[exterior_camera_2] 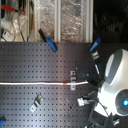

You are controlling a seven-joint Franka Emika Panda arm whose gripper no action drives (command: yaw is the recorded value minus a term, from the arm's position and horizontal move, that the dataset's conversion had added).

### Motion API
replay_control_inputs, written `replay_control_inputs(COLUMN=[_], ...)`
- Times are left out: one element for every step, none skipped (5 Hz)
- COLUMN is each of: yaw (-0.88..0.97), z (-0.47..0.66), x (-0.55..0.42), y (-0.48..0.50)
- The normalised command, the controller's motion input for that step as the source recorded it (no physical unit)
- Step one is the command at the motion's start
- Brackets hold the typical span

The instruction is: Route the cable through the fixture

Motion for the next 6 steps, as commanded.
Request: replay_control_inputs(yaw=[0.00,-0.04,-0.01,0.00,0.00,0.16], z=[0.02,-0.11,-0.01,0.00,0.04,0.12], x=[-0.028,-0.307,-0.373,-0.021,-0.026,0.207], y=[-0.069,-0.506,-0.477,0.009,0.011,0.149])
